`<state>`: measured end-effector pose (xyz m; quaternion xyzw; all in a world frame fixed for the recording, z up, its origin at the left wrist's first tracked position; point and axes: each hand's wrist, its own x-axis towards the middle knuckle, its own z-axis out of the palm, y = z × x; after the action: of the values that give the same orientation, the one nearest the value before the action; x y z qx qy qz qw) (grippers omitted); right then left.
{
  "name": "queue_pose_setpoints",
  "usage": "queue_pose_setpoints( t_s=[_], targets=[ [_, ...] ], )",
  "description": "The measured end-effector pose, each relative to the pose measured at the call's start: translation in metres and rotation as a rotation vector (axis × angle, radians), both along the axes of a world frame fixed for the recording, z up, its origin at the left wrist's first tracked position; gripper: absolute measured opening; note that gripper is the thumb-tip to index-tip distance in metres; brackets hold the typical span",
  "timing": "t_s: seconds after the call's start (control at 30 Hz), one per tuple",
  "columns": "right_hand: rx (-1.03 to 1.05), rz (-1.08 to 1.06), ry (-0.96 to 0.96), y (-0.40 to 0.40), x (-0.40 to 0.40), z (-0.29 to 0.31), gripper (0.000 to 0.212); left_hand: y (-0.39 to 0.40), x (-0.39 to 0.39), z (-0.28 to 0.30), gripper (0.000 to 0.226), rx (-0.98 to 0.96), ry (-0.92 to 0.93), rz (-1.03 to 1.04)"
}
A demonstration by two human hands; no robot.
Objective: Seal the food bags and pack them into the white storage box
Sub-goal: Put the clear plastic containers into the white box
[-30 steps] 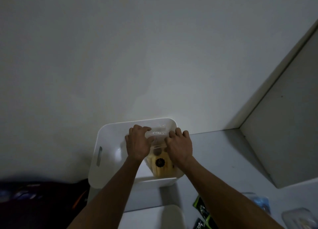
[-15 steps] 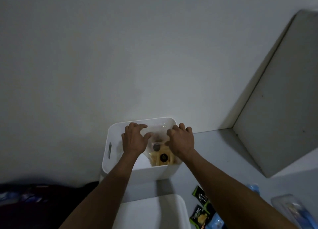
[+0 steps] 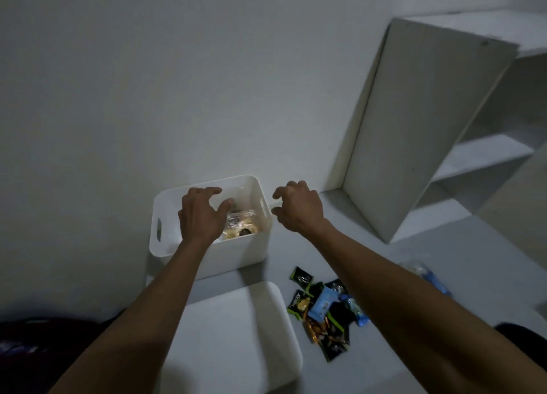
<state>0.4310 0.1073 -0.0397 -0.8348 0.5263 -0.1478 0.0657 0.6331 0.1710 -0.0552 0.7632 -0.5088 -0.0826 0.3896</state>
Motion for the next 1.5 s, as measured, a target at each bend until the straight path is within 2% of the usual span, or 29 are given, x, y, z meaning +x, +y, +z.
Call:
queue_pose_setpoints(
  t_s=[0.23, 0.37, 0.57, 0.77, 0.83, 0.97, 1.13, 1.27, 1.5],
  targets=[
    [0.122, -0.115, -0.259, 0.019, -0.11, 0.007, 0.033, 0.004, -0.088, -0.006, 0.038, -0.052, 0.014, -0.095],
    [0.173, -0.234, -0.37, 0.022, -0.202, -0.01, 0.032, 0.01, -0.169, -0.026, 0.038, -0.041, 0.137, -0.17],
    [0.228, -0.399, -0.467, 0.011, -0.357, -0.075, 0.031, 0.011, -0.322, -0.087, 0.038, 0.012, 0.277, -0.176],
    [0.419, -0.438, -0.482, 0.007, -0.467, -0.16, 0.049, 0.02, -0.478, -0.145, 0.049, 0.101, 0.351, -0.16],
    [0.481, -0.415, -0.496, 0.008, -0.484, -0.181, 0.053, 0.025, -0.511, -0.159, 0.048, 0.095, 0.32, -0.159],
    [0.566, -0.298, -0.496, 0.004, -0.494, -0.214, 0.056, 0.022, -0.544, -0.182, 0.052, 0.278, 0.34, -0.119],
    [0.618, -0.201, -0.632, 0.007, -0.494, -0.239, 0.052, 0.006, -0.558, -0.213, 0.061, 0.435, 0.356, -0.071],
    [0.624, -0.2, -0.656, 0.007, -0.493, -0.248, 0.05, 0.002, -0.565, -0.224, 0.061, 0.434, 0.369, -0.072],
    [0.651, -0.189, -0.691, 0.006, -0.495, -0.242, 0.051, -0.001, -0.577, -0.205, 0.056, 0.328, 0.341, -0.062]
  ],
)
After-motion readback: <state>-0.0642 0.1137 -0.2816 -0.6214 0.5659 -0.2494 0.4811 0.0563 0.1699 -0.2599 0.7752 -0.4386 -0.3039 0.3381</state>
